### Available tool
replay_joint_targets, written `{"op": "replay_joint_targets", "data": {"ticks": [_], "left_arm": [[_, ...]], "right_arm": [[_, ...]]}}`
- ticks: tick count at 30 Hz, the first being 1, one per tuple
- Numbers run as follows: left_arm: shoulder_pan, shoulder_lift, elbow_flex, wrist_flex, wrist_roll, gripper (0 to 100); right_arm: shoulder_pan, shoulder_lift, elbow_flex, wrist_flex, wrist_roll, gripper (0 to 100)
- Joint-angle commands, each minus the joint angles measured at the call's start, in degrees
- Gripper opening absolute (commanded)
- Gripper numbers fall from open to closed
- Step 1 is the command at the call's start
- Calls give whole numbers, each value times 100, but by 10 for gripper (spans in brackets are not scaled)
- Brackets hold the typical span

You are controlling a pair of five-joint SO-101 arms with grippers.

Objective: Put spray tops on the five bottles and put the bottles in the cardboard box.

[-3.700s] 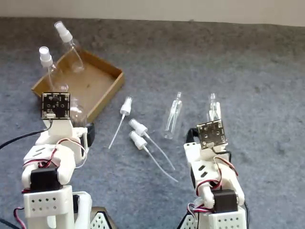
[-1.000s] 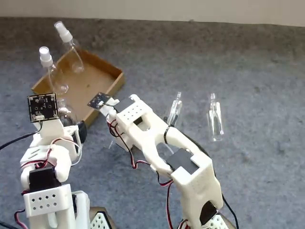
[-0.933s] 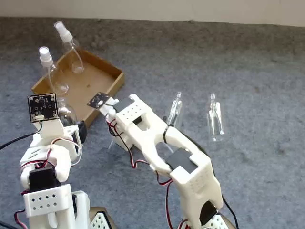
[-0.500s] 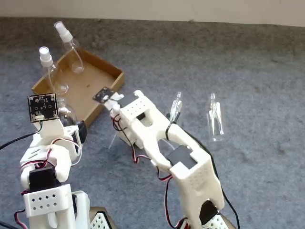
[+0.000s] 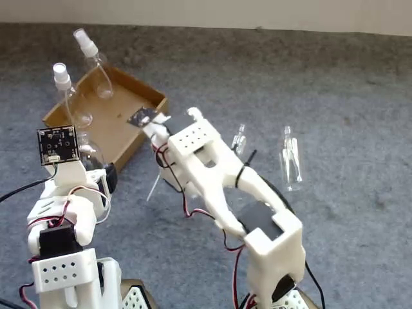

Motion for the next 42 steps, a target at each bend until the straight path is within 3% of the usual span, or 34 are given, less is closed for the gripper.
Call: {"op": "replay_joint_targets", "data": {"ticks": [1,5,14,24,28,34,42], "left_arm": [[-48,-101,-31,-132,79,145],[22,-101,-31,-132,70,145],[910,-101,-31,-97,35,145],[2809,-101,567,-563,26,145],[3310,-101,822,-853,-26,145],[4048,-101,1068,-879,-1248,144],[4822,-101,1156,-844,-1240,144]], "right_arm": [[356,-1051,-391,444,70,5],[488,-1648,-391,620,70,5],[664,-3547,-374,629,26,5],[1376,-5543,-338,576,-35,5],[1727,-6009,-338,576,-651,5],[2167,-6440,-338,576,-1196,5],[2756,-6554,-321,215,-2954,5]]}}
